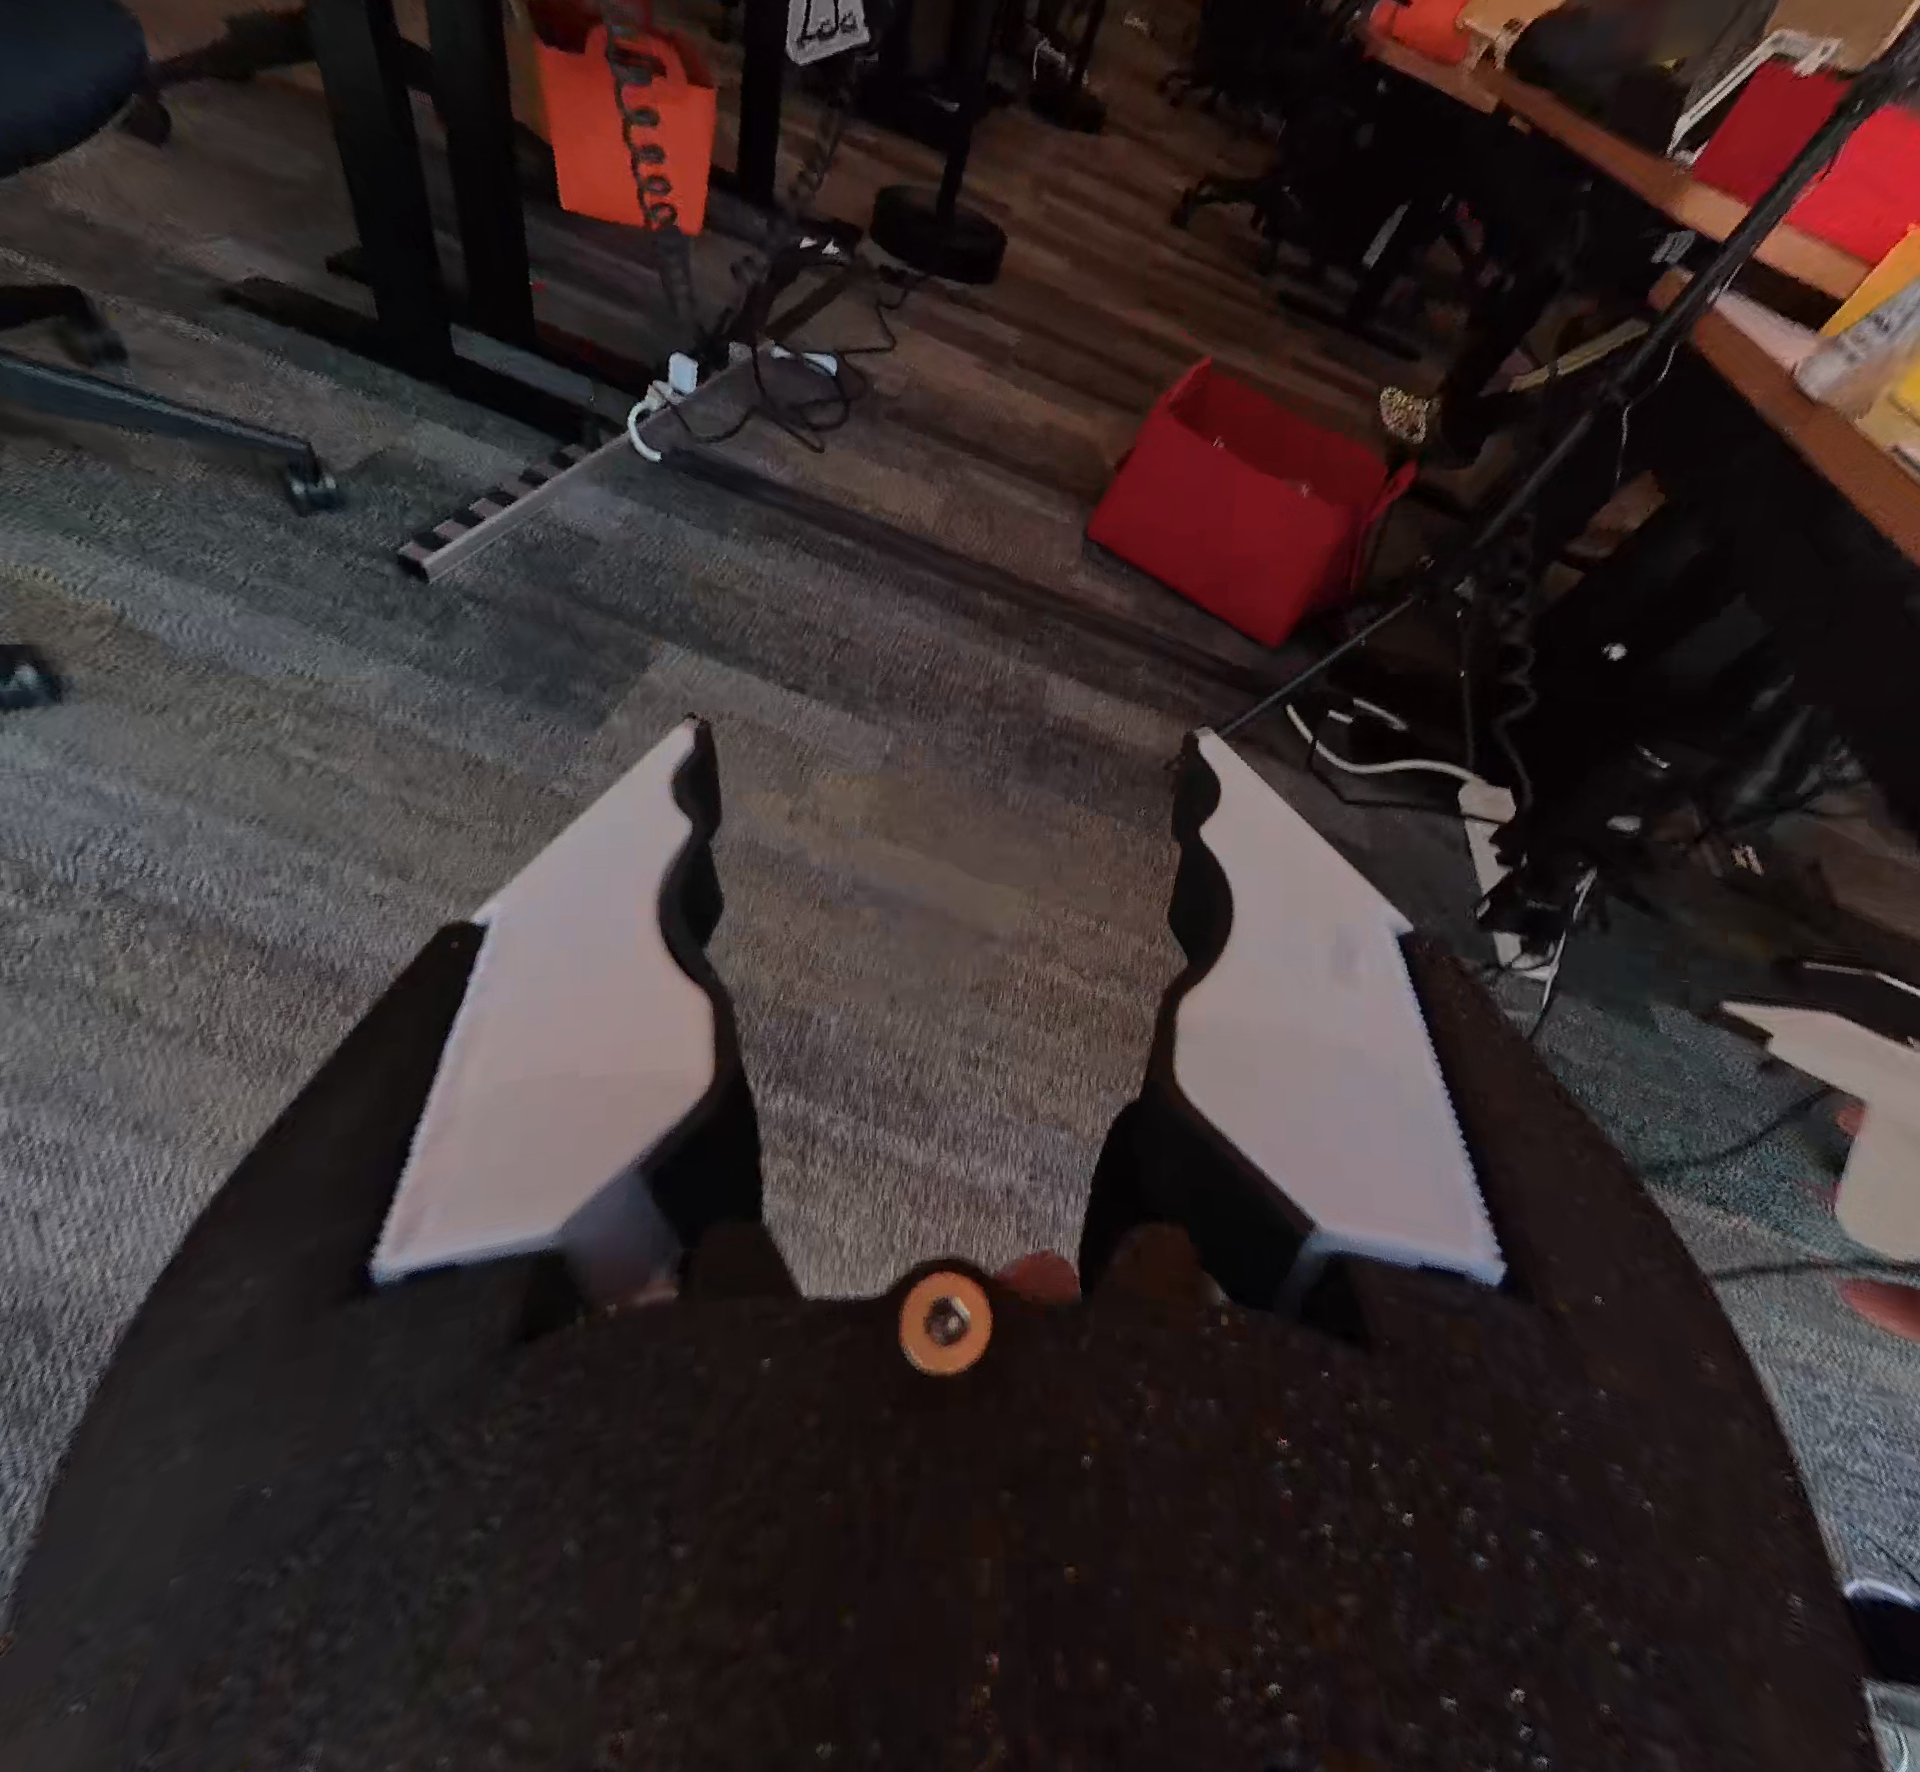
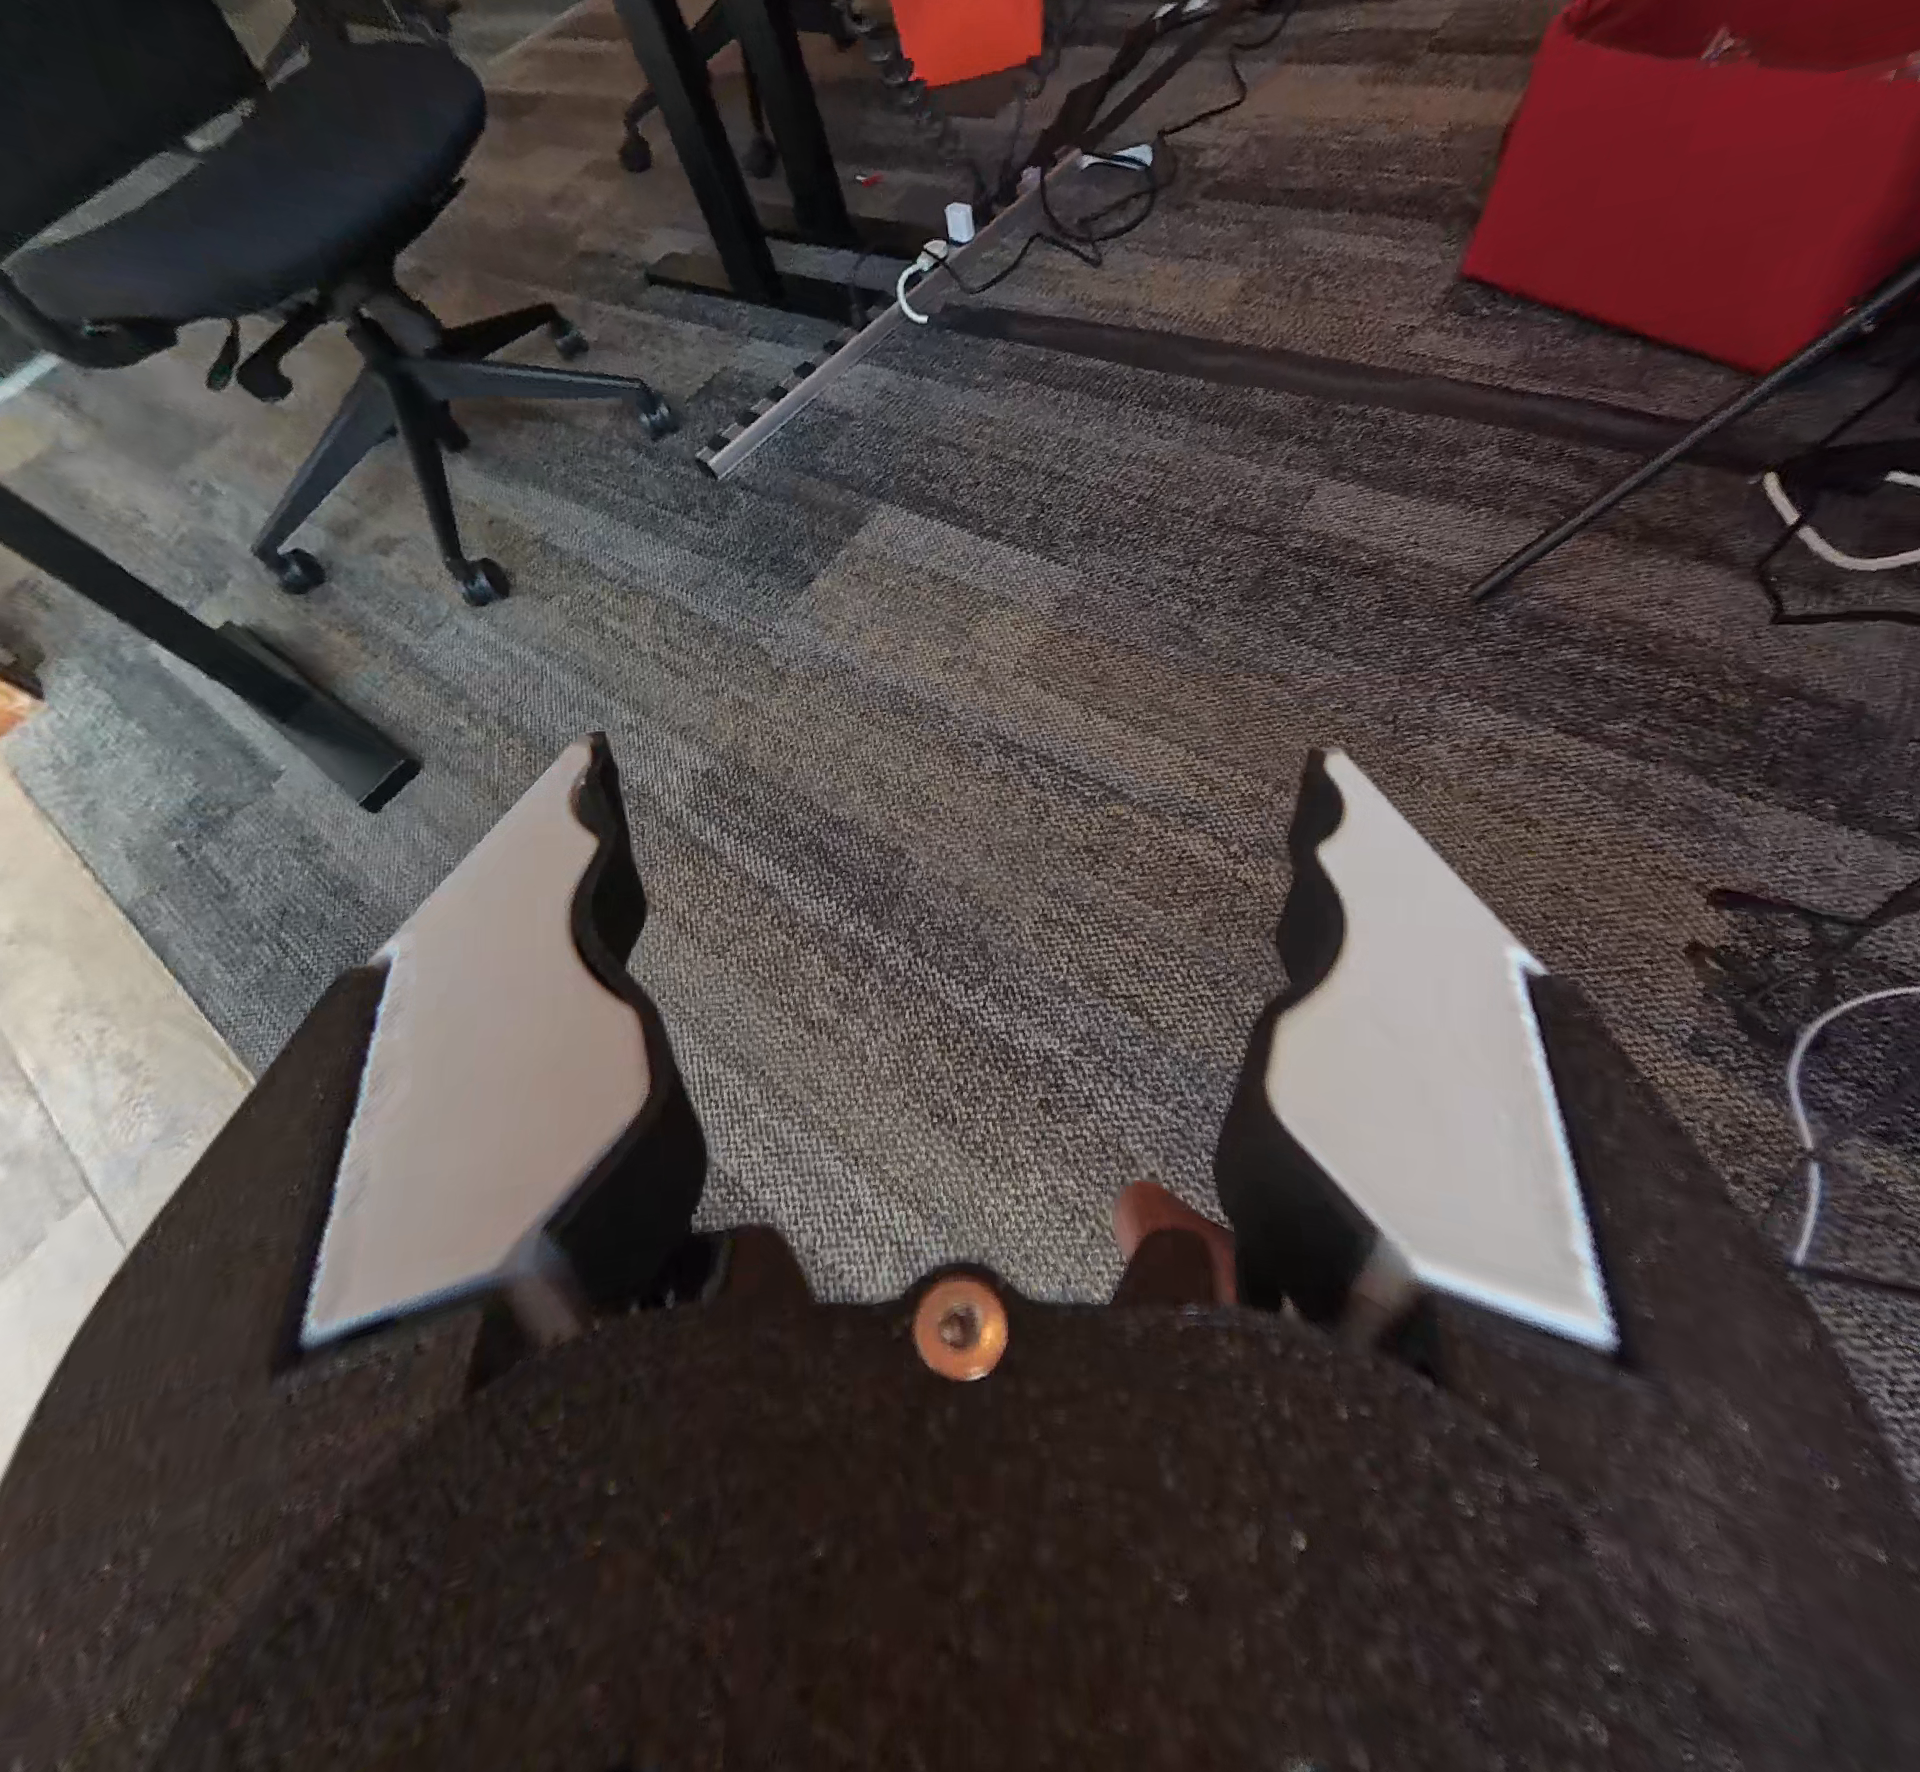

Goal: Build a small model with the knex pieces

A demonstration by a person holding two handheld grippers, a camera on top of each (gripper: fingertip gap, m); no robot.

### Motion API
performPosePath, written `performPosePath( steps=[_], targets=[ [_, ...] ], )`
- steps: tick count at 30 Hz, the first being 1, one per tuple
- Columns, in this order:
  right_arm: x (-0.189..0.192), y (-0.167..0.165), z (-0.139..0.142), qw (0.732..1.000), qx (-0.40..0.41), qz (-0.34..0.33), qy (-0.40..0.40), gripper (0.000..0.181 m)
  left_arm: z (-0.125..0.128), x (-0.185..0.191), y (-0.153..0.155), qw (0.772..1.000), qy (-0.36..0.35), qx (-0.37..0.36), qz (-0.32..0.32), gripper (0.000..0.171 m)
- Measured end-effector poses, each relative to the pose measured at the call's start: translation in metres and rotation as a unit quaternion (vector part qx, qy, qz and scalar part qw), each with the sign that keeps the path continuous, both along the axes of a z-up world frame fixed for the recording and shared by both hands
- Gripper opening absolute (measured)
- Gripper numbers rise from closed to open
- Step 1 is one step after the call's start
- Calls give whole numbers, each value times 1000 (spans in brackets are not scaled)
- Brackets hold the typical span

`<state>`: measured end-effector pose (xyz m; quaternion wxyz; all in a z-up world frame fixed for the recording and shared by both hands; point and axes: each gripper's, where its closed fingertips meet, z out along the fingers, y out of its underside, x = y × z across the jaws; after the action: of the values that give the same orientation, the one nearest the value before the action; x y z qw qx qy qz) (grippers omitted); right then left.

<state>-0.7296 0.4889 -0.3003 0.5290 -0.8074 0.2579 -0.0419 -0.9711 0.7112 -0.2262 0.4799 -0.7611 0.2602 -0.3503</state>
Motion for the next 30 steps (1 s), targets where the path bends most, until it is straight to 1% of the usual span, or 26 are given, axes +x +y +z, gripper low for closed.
performPosePath(
  steps=[3,5,8,9,11,13,15,17,18,20,22,25,28,30],
  targets=[
    [37,25,33,1000,-16,-10,-4,125,43,64,56,1000,-16,7,-17,87],
    [58,40,52,999,-27,-23,8,125,69,96,90,999,-18,13,-30,87],
    [90,74,77,998,-33,-47,27,125,94,132,140,999,-3,22,-48,87],
    [102,88,83,998,-38,-52,24,125,97,142,158,998,5,22,-53,87],
    [129,121,86,996,-47,-67,25,125,90,161,193,998,24,10,-64,87],
    [161,160,82,995,-58,-78,17,126,71,184,229,996,43,-8,-82,87],
    [193,202,74,994,-75,-83,6,126,49,217,262,992,48,-39,-112,87],
    [221,246,68,993,-80,-88,16,126,38,255,294,986,58,-50,-148,87],
    [234,269,69,993,-82,-86,16,126,39,273,311,984,66,-47,-159,87],
    [258,311,78,993,-82,-80,10,126,51,310,347,982,63,-35,-174,87],
    [280,344,87,994,-80,-74,8,126,62,344,381,981,65,-23,-183,87],
    [317,373,99,994,-84,-75,0,126,75,394,422,980,68,-12,-189,89],
    [361,381,104,992,-90,-90,-8,126,80,447,449,979,78,5,-189,98],
    [393,381,102,990,-100,-99,-13,126,78,485,460,978,89,9,-191,105]
  ],
)
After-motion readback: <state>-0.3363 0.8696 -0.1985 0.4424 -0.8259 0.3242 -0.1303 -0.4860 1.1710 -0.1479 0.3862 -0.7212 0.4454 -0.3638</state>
